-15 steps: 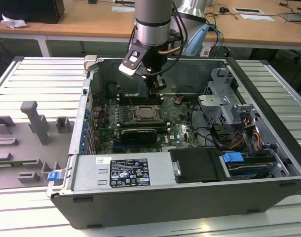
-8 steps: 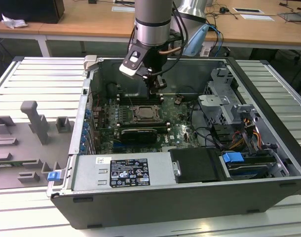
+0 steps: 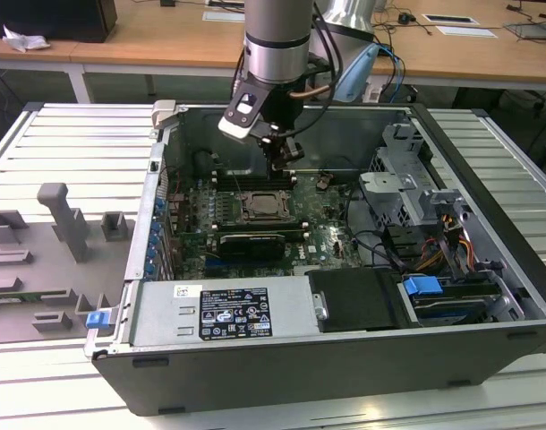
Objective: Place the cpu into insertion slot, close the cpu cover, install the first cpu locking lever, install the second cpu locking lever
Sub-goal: 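Install the first cpu locking lever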
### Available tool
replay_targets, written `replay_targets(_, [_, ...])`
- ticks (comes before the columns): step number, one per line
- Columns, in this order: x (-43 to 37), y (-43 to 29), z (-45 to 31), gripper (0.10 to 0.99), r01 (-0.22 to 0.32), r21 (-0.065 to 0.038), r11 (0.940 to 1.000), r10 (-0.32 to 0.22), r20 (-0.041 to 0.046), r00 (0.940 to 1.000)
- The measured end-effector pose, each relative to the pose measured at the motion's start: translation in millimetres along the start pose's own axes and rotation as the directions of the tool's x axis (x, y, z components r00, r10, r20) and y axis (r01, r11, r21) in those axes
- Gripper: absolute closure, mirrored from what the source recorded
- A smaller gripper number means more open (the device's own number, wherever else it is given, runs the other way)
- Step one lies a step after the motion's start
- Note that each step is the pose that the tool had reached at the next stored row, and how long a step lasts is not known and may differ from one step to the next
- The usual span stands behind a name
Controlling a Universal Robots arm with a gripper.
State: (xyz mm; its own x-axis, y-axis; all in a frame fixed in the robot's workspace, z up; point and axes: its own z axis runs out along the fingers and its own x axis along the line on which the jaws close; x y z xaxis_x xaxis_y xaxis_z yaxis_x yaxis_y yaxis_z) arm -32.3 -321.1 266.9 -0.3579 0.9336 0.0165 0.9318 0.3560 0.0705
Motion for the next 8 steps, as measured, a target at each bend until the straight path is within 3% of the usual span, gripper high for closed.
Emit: replay_targets(8, [0.0,0.0,0.0,0.980,0.032,0.001,0.9995,-0.032,-0.0023,0.9995])
